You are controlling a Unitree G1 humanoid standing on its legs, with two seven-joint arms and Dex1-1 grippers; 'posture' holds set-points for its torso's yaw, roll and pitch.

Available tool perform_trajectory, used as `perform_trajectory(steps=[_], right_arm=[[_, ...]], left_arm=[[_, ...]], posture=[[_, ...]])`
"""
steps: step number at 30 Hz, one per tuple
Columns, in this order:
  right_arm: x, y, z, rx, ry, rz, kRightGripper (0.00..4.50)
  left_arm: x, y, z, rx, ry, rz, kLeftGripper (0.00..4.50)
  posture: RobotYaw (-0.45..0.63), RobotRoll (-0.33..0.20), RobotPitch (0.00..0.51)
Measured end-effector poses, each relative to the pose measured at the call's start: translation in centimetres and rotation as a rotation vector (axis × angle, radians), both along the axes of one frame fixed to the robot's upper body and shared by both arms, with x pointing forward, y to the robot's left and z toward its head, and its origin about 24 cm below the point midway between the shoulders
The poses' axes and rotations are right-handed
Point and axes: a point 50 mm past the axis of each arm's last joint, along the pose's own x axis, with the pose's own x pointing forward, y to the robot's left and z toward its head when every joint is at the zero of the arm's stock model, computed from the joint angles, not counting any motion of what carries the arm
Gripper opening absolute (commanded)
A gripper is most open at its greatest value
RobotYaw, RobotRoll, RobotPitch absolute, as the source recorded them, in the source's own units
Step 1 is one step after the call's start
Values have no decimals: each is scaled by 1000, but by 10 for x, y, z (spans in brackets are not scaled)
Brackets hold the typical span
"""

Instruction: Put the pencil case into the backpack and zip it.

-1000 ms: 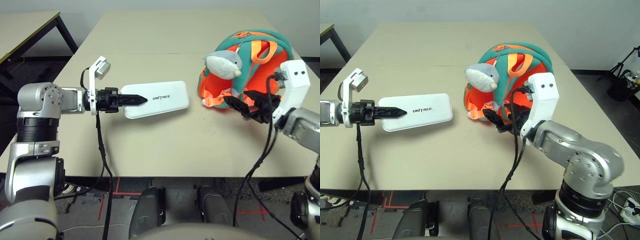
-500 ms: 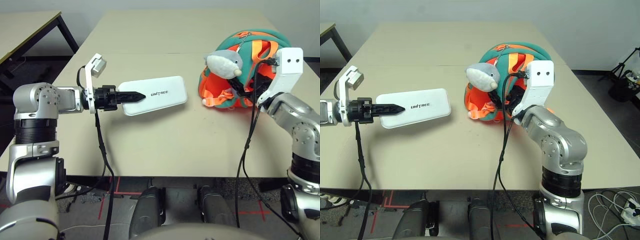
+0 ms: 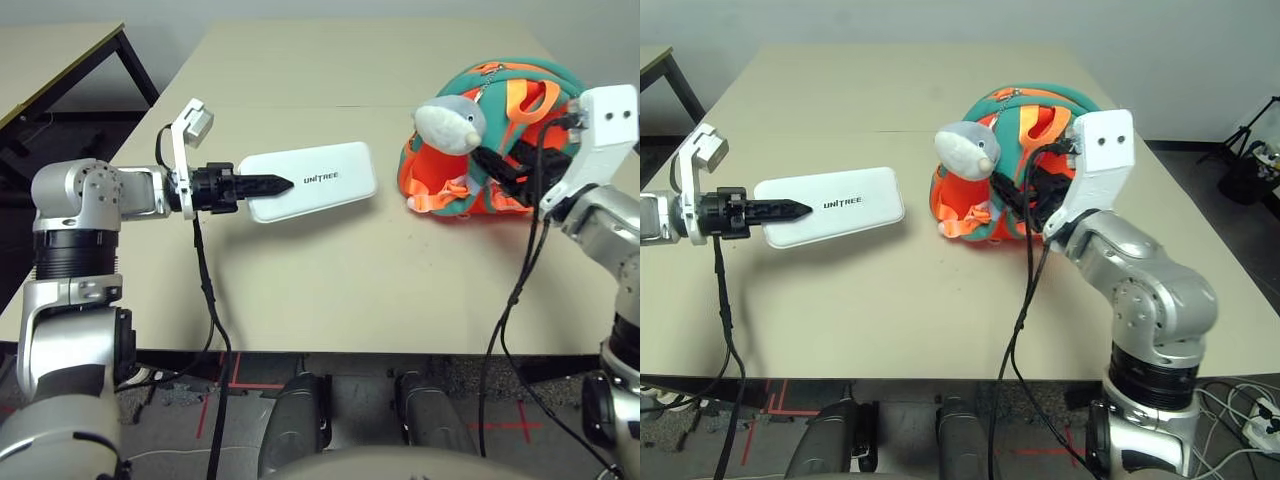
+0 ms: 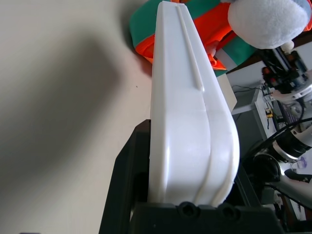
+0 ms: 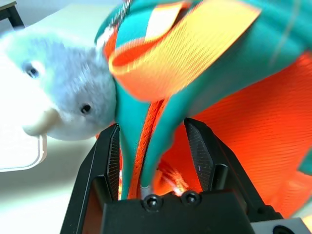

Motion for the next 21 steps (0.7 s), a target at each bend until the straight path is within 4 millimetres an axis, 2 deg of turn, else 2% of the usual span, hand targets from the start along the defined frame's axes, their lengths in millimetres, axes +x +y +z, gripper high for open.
perform_trajectory(steps=[3,4,5,7,11,12,17,20,21], right_arm=[[-1,1,1,2,-1,1,2779],[-1,2,0,9,1,-1,2589],[0,3,-2,17,5,2,2713],[1,8,-6,30,22,11,3109],[6,16,-13,46,55,27,4325],[8,19,-14,52,61,31,4496],[18,28,-21,57,82,15,4500],[24,28,-23,58,81,-10,3972],[25,28,-22,61,76,-14,3665]], left_arm=[[5,-1,1,0,-17,2,1417],[7,-3,1,-5,-19,-2,1417],[8,-4,0,-8,-21,-8,1417],[10,-6,-1,-13,-19,-14,1417],[11,-5,-2,-7,-18,-5,1417],[11,-5,-3,-4,-17,-3,1417],[8,-2,-6,4,5,1,1417],[5,0,-6,11,14,2,1417],[4,0,-5,11,15,3,1417]], posture=[[-177,0,85],[-175,0,85],[-173,0,85],[-165,0,86],[-143,0,87],[-139,0,88],[-115,0,87],[-113,0,87],[-113,0,87]])
